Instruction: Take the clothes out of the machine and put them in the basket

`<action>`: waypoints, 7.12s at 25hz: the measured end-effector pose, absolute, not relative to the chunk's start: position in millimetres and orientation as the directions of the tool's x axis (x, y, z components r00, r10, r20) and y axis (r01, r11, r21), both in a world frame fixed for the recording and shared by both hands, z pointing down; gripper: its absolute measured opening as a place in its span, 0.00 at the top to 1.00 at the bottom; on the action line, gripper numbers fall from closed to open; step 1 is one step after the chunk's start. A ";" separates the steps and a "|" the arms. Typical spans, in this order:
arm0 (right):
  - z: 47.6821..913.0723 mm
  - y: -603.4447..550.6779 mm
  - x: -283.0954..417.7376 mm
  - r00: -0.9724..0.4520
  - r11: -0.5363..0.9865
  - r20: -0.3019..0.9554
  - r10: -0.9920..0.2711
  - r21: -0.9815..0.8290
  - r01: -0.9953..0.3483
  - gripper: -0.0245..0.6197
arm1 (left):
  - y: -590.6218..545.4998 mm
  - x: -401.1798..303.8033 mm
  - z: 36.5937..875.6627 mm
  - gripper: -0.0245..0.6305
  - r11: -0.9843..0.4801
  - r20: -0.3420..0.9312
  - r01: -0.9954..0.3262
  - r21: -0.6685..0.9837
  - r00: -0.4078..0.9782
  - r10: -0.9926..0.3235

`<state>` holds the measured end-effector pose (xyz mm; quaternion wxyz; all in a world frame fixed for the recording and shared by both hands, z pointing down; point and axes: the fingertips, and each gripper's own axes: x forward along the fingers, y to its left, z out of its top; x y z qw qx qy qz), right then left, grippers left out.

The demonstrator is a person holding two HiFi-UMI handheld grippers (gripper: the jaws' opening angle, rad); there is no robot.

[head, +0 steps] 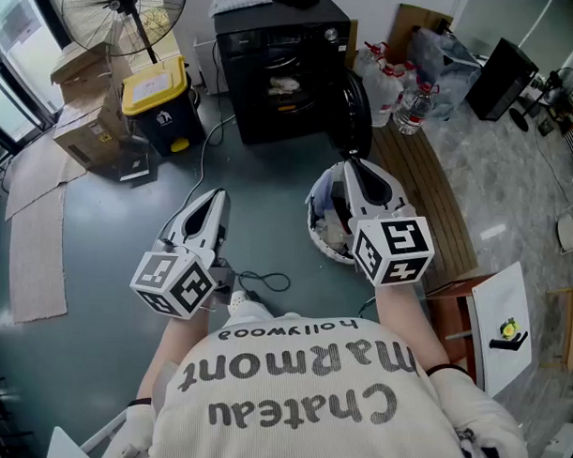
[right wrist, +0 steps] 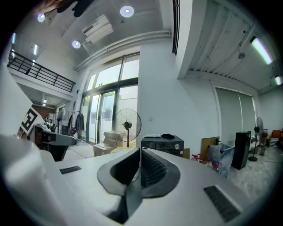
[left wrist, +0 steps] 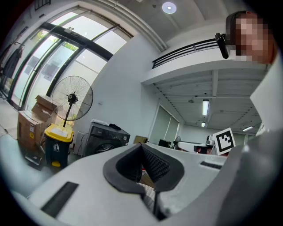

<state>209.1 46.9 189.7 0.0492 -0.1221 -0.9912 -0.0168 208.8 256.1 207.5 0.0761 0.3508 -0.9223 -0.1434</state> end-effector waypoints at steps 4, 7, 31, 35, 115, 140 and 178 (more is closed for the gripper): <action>187.7 44.7 207.2 -0.964 0.969 0.113 0.241 0.025 0.245 0.90 | 253.3 207.7 205.1 0.95 0.712 0.043 -0.622 0.327 -0.742 -0.668; 187.4 47.8 205.5 -0.961 0.967 0.120 0.249 0.023 0.253 0.90 | 256.9 206.0 198.8 0.95 0.716 0.039 -0.619 0.321 -0.747 -0.663; 203.8 75.8 53.2 -0.963 0.976 0.160 0.216 -0.012 0.217 0.90 | 300.0 46.6 215.8 0.95 0.713 0.041 -0.602 0.361 -0.753 -0.657; 198.7 92.8 1.7 -0.966 0.979 0.159 0.203 -0.013 0.203 0.90 | 316.7 -10.1 206.5 0.95 0.703 0.039 -0.624 0.342 -0.738 -0.674; 470.9 1.7 -452.8 -0.824 0.942 0.497 0.271 -0.314 0.120 0.90 | 178.3 -470.4 445.6 0.95 0.701 0.331 -0.611 0.368 -0.619 -0.713; 734.2 -25.7 -522.6 -0.888 0.954 0.401 0.225 -0.277 0.116 0.90 | 54.3 -523.8 704.2 0.95 0.563 0.262 -0.748 0.350 -0.499 -0.826; 828.6 -68.6 -693.1 -0.866 0.995 0.491 0.097 -0.067 0.073 0.40 | 55.1 -538.1 756.9 0.95 0.515 0.101 -0.804 0.297 -0.510 -0.854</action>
